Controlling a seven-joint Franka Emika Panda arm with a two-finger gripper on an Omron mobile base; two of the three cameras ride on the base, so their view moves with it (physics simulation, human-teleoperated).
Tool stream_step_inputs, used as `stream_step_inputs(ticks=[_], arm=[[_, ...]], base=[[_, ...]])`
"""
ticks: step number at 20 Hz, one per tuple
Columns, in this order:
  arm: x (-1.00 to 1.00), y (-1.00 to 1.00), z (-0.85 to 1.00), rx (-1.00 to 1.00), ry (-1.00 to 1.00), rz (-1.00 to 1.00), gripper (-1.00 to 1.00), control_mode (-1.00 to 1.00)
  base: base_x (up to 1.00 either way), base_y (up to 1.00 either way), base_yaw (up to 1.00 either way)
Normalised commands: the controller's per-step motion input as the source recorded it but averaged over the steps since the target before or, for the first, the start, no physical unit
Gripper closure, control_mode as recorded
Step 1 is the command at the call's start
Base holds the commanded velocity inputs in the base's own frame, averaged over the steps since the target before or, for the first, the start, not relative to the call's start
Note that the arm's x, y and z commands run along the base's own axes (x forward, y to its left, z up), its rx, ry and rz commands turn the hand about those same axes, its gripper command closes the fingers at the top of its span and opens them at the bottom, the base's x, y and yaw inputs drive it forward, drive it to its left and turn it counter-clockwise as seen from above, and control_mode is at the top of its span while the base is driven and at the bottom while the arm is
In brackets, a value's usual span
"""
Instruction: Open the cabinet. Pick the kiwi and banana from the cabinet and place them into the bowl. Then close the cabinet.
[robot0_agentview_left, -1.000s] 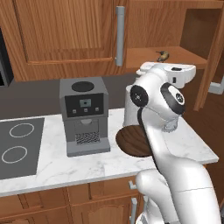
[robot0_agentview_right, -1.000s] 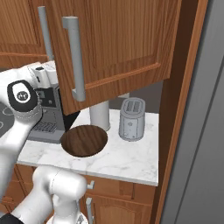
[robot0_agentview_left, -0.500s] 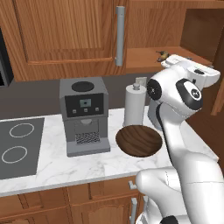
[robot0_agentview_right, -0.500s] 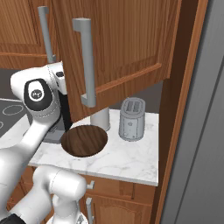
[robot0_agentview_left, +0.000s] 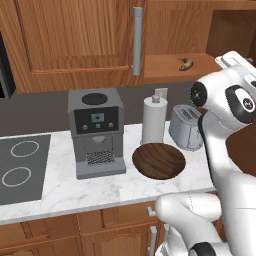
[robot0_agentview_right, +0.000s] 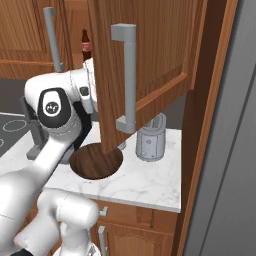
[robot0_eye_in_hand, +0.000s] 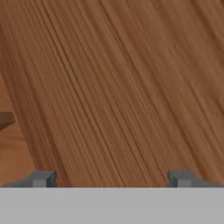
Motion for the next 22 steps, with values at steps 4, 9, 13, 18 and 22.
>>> stream_step_inputs(ticks=[4,9,13,18,22], arm=[[-0.45,0.72,0.00,-0.01,-0.11,0.09,-1.00,-1.00],[-0.74,1.00,0.00,-0.10,-0.01,0.35,-1.00,-1.00],[-0.55,1.00,0.00,-0.12,0.00,0.45,-1.00,-1.00],[-0.31,1.00,0.00,-0.07,0.03,0.47,-1.00,-1.00],[-0.13,0.91,0.00,-0.08,0.06,0.42,-1.00,-1.00]], base=[[0.00,0.00,0.00],[0.00,0.00,0.00],[0.00,0.00,0.00],[0.00,0.00,0.00],[0.00,0.00,0.00]])
